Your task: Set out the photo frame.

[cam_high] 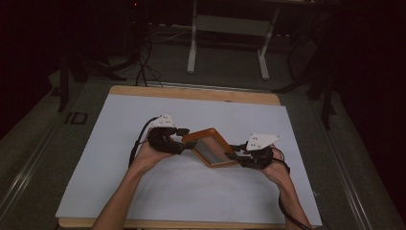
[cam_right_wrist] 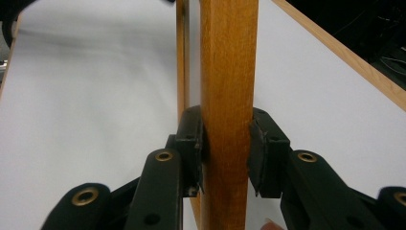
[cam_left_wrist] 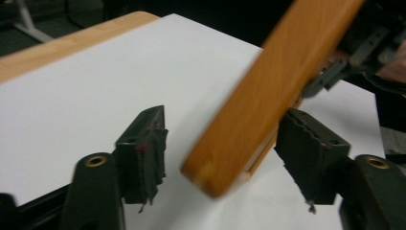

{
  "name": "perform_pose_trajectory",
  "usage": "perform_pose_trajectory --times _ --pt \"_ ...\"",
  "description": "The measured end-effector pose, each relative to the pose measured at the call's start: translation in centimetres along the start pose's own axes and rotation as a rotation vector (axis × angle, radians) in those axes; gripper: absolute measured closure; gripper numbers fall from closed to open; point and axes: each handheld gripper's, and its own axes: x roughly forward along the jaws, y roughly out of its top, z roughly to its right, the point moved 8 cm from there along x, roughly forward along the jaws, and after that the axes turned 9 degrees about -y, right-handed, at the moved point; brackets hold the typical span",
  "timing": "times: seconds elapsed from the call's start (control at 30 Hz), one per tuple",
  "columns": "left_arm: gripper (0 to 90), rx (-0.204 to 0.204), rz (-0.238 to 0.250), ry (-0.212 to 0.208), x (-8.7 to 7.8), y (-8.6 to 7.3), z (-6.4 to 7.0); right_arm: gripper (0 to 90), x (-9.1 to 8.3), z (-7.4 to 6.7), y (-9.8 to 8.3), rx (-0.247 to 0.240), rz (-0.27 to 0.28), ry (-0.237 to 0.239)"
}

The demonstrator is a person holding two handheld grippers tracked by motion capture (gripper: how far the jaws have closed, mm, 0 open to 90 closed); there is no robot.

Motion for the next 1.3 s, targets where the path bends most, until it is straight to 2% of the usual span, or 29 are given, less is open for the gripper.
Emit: perform_pose_trajectory --times 0.07,0.23,0.37,0.53,0.57,0.6,0.83,0.93,1.03,1.17,1.3 --pt "41.7 0.004 0.0 -0.011 0.8 -0.8 0.2 68.9 0.0 0.0 -0.1 0.005 0.004 0.002" --pt "48.3 -0.003 -0.002 -0.006 2.9 -1.9 0.2 68.8 -0.2 0.2 -0.4 0.024 0.013 0.002" --pt "49.3 -0.004 -0.025 -0.015 4.8 -2.6 0.5 68.7 -0.3 0.4 -0.9 0.046 0.017 -0.006" --pt "51.5 0.001 -0.013 -0.015 5.7 -2.6 0.7 68.4 -0.5 0.7 -1.4 0.058 0.008 -0.029" --pt "55.2 0.022 -0.001 -0.019 6.1 -2.0 1.2 67.0 -0.6 1.3 -2.3 0.057 -0.03 -0.068" --pt "55.7 0.03 -0.008 -0.014 6.2 -1.9 1.3 66.7 -0.7 1.3 -2.5 0.063 -0.036 -0.07" --pt "62.8 0.045 -0.021 -0.053 6.2 -1.6 1.9 62.6 -0.7 1.6 -3.3 0.077 -0.058 -0.09" --pt "64.3 0.027 -0.023 -0.068 6.0 -1.6 1.8 61.6 -0.5 1.7 -3.2 0.083 -0.058 -0.102" --pt "64.6 0.006 -0.001 -0.084 5.4 -1.5 1.7 61.8 -0.2 1.5 -3.2 0.1 -0.063 -0.088" --pt "64.4 0.011 0.025 -0.063 4.2 -0.9 1.5 62.2 0.3 1.2 -2.9 0.13 -0.055 -0.067" --pt "64.3 0.012 0.053 -0.021 2.5 -0.5 1.0 62.2 2.1 0.6 -2.3 0.151 -0.062 -0.044"
